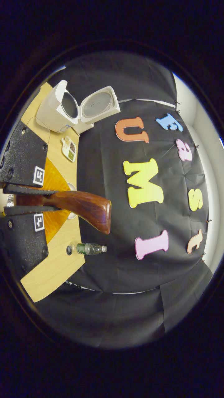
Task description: Close the left gripper, press the button to open the rice cooker; take a wooden spoon from the chopstick holder with the right hand, scoop a spoonful of rice and pour it into the rice cooker, then put the wooden spoon back into the chopstick holder.
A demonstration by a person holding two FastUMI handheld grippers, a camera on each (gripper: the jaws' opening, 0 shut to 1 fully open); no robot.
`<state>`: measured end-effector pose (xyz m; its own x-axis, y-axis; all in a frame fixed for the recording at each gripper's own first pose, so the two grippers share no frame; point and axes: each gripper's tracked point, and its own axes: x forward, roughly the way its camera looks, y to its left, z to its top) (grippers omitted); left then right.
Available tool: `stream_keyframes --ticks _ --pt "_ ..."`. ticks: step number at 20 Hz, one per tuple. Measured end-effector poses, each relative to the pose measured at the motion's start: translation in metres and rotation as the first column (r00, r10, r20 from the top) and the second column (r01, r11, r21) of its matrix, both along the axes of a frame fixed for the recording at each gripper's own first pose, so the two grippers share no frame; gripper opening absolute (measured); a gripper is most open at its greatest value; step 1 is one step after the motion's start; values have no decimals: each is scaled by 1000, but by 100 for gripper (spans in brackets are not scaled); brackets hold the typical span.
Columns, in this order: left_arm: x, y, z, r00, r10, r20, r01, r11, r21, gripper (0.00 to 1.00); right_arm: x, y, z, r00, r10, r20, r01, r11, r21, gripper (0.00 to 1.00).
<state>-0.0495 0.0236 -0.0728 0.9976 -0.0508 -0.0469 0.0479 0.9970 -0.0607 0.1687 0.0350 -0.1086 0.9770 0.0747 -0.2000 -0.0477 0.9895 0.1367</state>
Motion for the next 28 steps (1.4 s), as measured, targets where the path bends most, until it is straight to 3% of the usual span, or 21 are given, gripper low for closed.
stream_keyframes --ticks 8,11,13,14,15,16,17,28 --pt "9 -1 -10 1000 -4 -27 3 1000 -23 94 -4 -11 -67 995 -20 -100 22 1000 19 21" --pt "14 2 -8 1000 1 -25 -1 1000 -12 94 -8 -21 -57 998 -37 -54 39 998 48 27" --pt "16 4 -7 1000 6 -28 -6 1000 -11 94 -15 -36 -44 995 -101 4 101 995 23 65" --pt "20 7 -6 1000 9 -29 -10 1000 -11 94 -19 -41 -37 992 -125 30 126 992 -5 76" --pt "22 9 -5 999 12 -32 -12 1000 -13 94 -25 -42 -28 990 -128 53 129 991 -22 79" --pt "25 11 -4 999 12 -33 -12 1000 -14 94 -32 -42 -25 989 -134 66 135 990 -26 92" --pt "28 12 -1 999 13 -33 -13 1000 -13 94 -39 -43 -17 988 -133 81 136 990 -31 98" --pt "87 28 74 999 -17 37 18 1000 -19 94 -114 -21 9 986 -77 149 94 990 -106 99"
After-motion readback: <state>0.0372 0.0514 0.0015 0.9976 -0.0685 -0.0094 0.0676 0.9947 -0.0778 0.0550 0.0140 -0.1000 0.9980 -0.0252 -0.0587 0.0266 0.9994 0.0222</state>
